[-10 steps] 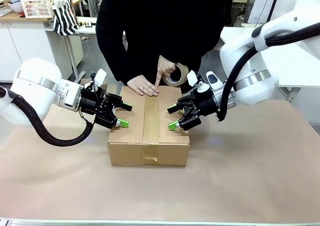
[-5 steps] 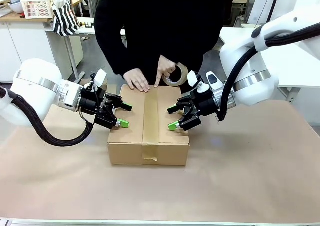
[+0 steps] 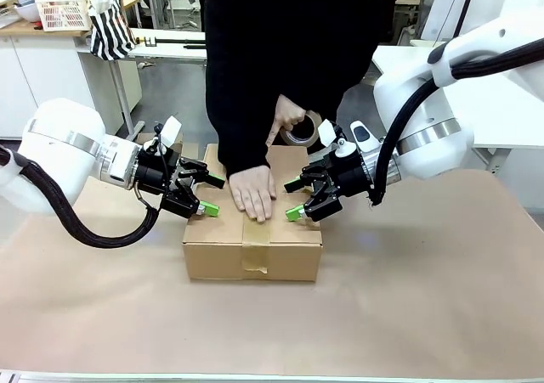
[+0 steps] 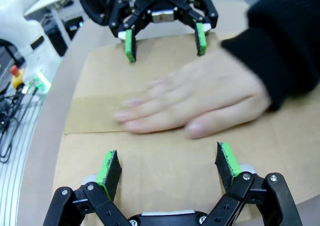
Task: Pack the gift set into the box.
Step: Press and hold the closed box until the human finishes sealing it.
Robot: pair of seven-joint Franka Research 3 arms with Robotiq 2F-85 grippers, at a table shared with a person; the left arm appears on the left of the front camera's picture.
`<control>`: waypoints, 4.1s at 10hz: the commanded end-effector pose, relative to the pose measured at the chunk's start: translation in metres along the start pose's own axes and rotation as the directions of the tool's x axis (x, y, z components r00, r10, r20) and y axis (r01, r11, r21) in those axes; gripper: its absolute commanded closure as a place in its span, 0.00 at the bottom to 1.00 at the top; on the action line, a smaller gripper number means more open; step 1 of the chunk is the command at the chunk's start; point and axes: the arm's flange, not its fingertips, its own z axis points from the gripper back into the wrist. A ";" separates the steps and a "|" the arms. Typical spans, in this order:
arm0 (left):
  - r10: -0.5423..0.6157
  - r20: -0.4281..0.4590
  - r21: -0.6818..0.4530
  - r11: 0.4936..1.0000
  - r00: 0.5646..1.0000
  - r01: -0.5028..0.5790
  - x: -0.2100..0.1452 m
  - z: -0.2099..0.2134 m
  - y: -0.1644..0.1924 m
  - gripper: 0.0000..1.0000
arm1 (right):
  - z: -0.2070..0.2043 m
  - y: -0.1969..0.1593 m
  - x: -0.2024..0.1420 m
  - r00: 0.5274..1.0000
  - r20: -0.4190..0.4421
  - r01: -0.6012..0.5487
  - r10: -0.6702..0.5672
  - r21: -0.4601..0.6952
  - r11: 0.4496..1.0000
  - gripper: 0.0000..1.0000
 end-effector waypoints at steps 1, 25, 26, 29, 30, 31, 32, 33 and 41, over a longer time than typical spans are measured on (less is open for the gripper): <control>-0.010 0.000 -0.001 1.000 1.000 0.010 -0.001 0.000 -0.001 0.00 | -0.001 0.001 -0.003 1.000 0.005 0.014 -0.014 -0.008 1.000 0.00; -0.010 0.000 -0.001 1.000 1.000 0.010 -0.001 0.000 -0.001 0.00 | -0.001 0.001 -0.003 1.000 0.005 0.014 -0.014 -0.008 1.000 0.00; -0.010 0.000 -0.001 1.000 1.000 0.010 -0.001 0.000 -0.001 0.00 | -0.001 0.001 -0.003 1.000 0.005 0.014 -0.014 -0.008 1.000 0.00; 0.166 0.094 -0.041 0.986 0.982 -0.163 0.019 0.010 -0.001 0.00 | 0.011 -0.001 0.015 0.988 0.029 0.150 -0.153 0.091 0.985 0.00; 0.222 0.103 -0.099 0.972 0.970 -0.212 0.041 0.021 -0.007 0.00 | 0.029 0.002 0.029 0.946 0.038 0.315 -0.322 0.129 0.940 0.00; 0.279 0.161 -0.141 0.956 0.947 -0.258 0.062 0.033 -0.010 0.00 | 0.052 0.010 0.039 0.871 0.083 0.470 -0.485 0.150 0.870 0.00; 0.390 0.236 -0.138 0.920 0.890 -0.366 0.075 0.046 -0.014 0.00 | 0.073 0.014 0.041 0.818 0.100 0.546 -0.567 0.179 0.819 0.00; 0.517 0.232 -0.154 0.856 0.824 -0.494 0.084 0.060 -0.024 0.00 | 0.100 0.019 0.038 0.763 0.126 0.613 -0.634 0.172 0.772 0.00; 0.791 0.307 -0.166 0.592 0.529 -0.789 0.070 0.133 -0.061 0.00 | 0.224 0.038 0.006 0.591 0.329 0.769 -0.736 0.046 0.638 0.00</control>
